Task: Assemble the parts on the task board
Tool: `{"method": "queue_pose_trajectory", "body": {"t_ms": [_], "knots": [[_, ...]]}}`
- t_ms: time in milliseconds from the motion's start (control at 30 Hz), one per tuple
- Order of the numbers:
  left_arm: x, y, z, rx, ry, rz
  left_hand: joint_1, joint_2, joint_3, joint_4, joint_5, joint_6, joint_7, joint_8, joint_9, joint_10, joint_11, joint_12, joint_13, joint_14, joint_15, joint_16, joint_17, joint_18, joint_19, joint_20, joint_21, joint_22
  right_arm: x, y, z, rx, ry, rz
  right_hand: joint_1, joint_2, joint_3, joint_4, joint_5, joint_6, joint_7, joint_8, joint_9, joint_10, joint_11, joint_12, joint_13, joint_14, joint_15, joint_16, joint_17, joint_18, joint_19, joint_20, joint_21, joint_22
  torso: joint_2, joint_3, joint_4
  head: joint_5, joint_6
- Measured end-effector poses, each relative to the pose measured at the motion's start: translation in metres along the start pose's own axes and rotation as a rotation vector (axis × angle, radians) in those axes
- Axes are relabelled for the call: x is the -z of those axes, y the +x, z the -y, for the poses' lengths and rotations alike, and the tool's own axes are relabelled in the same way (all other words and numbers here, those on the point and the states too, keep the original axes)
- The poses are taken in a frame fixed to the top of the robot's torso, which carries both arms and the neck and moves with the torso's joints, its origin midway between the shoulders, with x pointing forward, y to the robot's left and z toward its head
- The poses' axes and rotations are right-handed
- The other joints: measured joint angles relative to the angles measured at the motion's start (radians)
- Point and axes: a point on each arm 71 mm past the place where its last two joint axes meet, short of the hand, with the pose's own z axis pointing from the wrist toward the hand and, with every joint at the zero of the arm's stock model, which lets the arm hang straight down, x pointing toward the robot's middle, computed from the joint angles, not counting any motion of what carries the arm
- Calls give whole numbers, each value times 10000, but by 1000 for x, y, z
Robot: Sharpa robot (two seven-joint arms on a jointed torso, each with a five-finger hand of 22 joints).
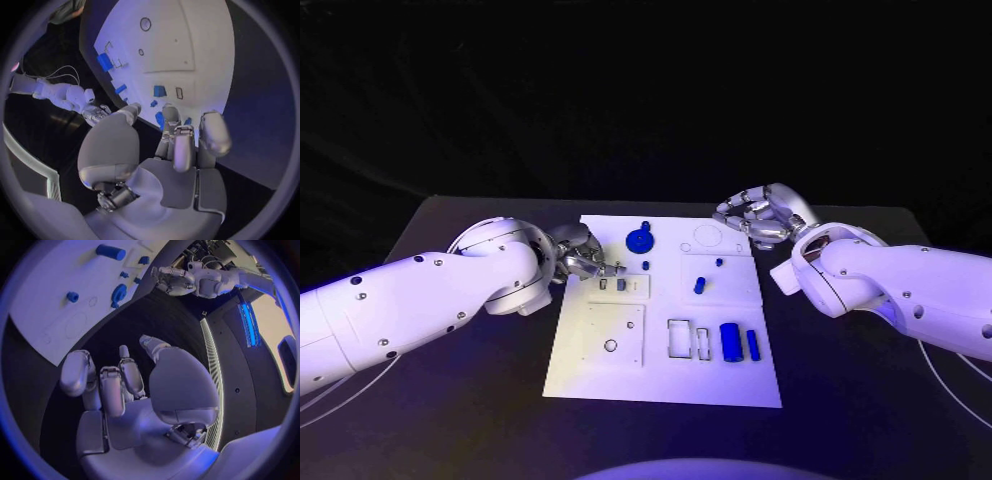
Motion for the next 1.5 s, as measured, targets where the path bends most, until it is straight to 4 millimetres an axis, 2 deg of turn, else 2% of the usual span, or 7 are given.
{"method": "queue_pose_trajectory", "body": {"t_ms": [100, 267, 567, 800, 933, 1200, 1500], "knots": [[0, 4, -1, 90, -27, -59, 199, 199, -264, 0, 75, -214, 91, -148, -152, -80, 80, -32, -113, -10, 52, 0, 0, 0, -26, 26, 0, -21, 0, 0, 0, -1, 7, -6, 0, 0, 0, 0, 0, 0, 0, 0, 5, 0, 0, -11, -3, 0, 0, 0, -1, 0, -37, 37, 0, -3, -8, -7, 11, -5, -3], [-4, 8, -2, 205, -70, -144, 292, 292, -369, -1, 112, -112, 57, -144, -205, -80, 79, 57, -40, -10, 52, 0, 0, 0, -35, 40, 0, -8, 0, 1, 1, -3, 16, -11, 0, 0, 0, 0, 0, 0, 0, 0, 5, 0, 0, -11, -4, 0, 0, 0, -1, 0, -37, 37, 0, -3, -12, -9, 7, 29, 1], [-11, 14, 3, 347, -86, -312, 430, 462, -423, -1, 148, 247, -73, 148, -232, 31, -30, 289, 120, -10, 52, 0, 0, -1, 3, 77, 0, 75, 0, 1, 1, -6, 27, -23, 0, 0, 0, 0, 0, 0, 0, 0, 4, -37, 37, -11, -3, 0, 0, 0, -2, 0, -36, 37, 0, -3, 7, -2, -12, 47, 14], [-16, 15, 5, 419, -102, -401, 574, 709, -399, 12, 148, 348, -142, 348, -242, 155, -153, 433, 225, -10, 51, 0, 2, -1, 23, 56, 0, 135, 0, 2, 1, -7, 30, -29, 0, 0, 0, 0, 0, 0, 0, 0, 3, -37, 36, -11, -3, 0, 0, 0, -3, 0, -36, 37, 0, -3, 10, 7, -7, 26, -5], [-19, 16, 6, 401, -141, -493, 778, 697, -165, -1, 148, 387, -181, 454, -267, 157, -154, 434, 225, -9, -25, 0, 8, -1, 40, 38, -1, 145, 0, 2, 1, -9, 28, -33, 0, 0, 0, 0, 0, 0, 0, 0, 3, -37, 36, -11, -3, 0, 0, 0, -3, 0, -36, 37, 0, -11, 8, 7, -4, 16, -32], [-23, 18, 7, 326, -176, -678, 849, 625, -4, -3, 148, 416, -211, 531, -277, 176, -173, 488, 232, -10, -25, 0, 7, -1, 40, 38, 38, 181, 0, 2, 1, -8, 28, -34, 0, 0, 0, -1, 0, 0, 0, 0, 1, -36, 36, -11, -3, 0, 0, 0, -4, 0, -36, 37, 1, -11, 8, 2, -10, -1, -45], [-23, 20, 9, 268, -157, -803, 987, 567, 188, -1, 148, 487, -282, 694, -277, 338, -225, 722, 496, 25, -60, 0, 7, -1, 76, 1, 38, 223, 0, 2, 1, -7, 32, -32, 0, 0, -42, 42, 57, 0, 0, 0, 13, -36, 36, -11, -3, 0, 0, 0, -4, 0, -36, 37, -44, -21, 0, 0, 0, -14, -68]]}}
